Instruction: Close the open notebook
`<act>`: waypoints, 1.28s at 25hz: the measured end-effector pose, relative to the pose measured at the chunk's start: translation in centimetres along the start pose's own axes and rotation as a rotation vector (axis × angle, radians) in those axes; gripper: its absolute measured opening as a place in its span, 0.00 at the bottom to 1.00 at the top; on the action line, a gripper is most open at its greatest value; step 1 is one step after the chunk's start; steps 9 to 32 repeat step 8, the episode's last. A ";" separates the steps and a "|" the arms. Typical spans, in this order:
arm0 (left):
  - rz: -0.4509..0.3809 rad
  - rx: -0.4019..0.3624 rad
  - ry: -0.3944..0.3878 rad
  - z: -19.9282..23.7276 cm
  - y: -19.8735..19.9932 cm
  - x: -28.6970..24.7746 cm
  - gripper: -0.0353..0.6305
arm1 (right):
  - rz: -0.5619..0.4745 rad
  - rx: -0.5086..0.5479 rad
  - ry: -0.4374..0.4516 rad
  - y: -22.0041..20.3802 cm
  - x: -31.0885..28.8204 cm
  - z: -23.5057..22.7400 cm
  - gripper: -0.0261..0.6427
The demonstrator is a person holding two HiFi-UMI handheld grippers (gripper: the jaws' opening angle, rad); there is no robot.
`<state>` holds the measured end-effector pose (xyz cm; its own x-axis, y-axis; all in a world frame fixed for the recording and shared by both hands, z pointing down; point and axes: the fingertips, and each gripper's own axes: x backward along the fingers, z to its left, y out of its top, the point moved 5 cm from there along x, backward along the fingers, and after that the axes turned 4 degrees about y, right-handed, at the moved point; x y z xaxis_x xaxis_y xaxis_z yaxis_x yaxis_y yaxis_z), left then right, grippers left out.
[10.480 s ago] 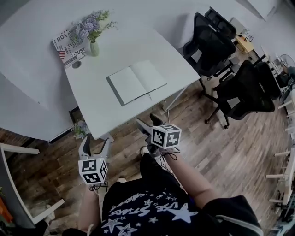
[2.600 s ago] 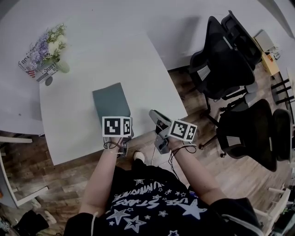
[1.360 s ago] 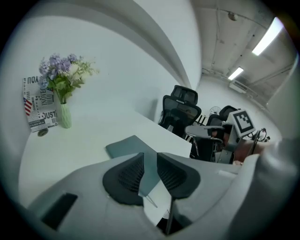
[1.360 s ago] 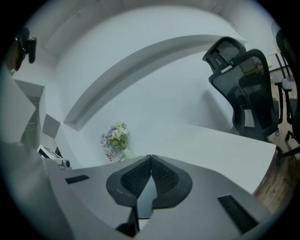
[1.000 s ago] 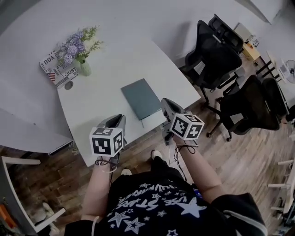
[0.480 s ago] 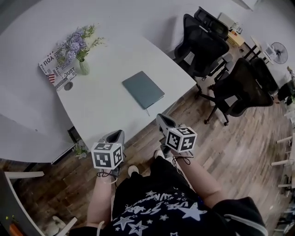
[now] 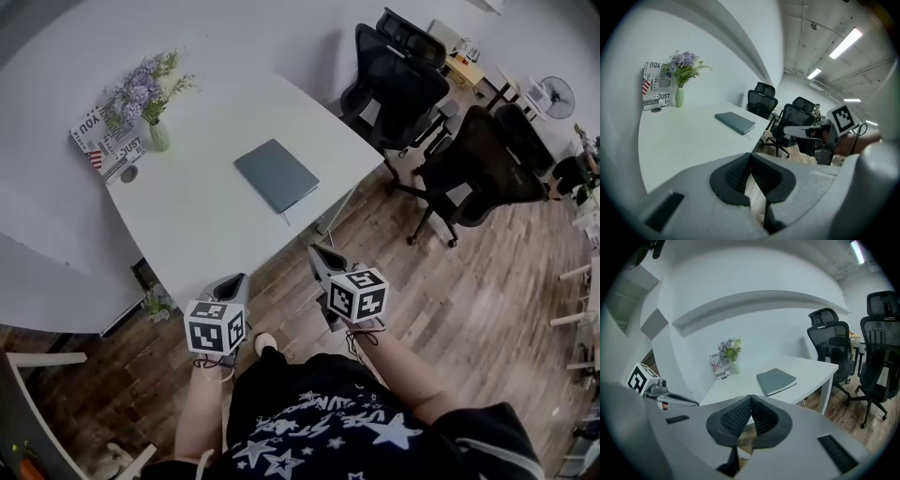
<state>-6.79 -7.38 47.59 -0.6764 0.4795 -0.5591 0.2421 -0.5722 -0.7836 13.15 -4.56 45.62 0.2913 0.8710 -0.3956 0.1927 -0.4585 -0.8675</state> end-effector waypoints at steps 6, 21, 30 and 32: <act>-0.027 0.006 0.018 -4.8 -1.0 1.5 0.08 | -0.015 0.010 0.010 -0.2 4.8 -0.9 0.04; -0.042 0.010 0.020 -6.7 -1.1 2.1 0.08 | -0.029 0.016 0.011 0.1 6.7 -1.4 0.04; -0.042 0.010 0.020 -6.7 -1.1 2.1 0.08 | -0.029 0.016 0.011 0.1 6.7 -1.4 0.04; -0.042 0.010 0.020 -6.7 -1.1 2.1 0.08 | -0.029 0.016 0.011 0.1 6.7 -1.4 0.04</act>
